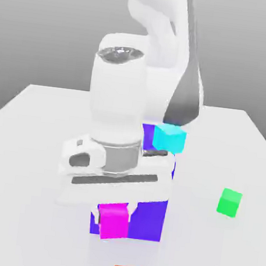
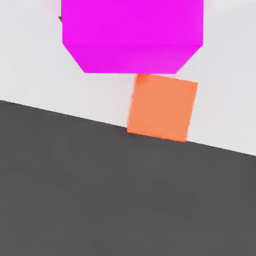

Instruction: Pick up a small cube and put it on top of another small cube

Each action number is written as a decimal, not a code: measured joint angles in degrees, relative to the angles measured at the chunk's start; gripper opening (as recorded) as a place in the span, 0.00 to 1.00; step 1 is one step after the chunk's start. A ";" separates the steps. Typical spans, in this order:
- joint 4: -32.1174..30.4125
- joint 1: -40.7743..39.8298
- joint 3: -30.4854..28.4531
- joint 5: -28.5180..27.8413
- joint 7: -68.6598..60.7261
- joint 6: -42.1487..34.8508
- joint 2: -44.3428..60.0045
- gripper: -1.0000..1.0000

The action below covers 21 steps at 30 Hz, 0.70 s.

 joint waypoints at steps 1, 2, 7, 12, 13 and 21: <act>-0.48 1.95 1.12 0.00 -1.62 -0.23 -0.62 0.00; -1.18 3.99 2.28 -0.11 -3.21 -0.49 -1.29 0.00; -5.75 14.77 7.47 -0.85 -11.32 -2.03 -5.03 0.00; -10.60 23.91 12.43 -1.79 -19.31 -3.50 -9.04 0.00; -11.56 25.58 13.65 -1.91 -20.95 -3.80 -9.87 0.00; -15.41 27.92 15.46 -11.03 -17.99 4.99 -1.40 0.00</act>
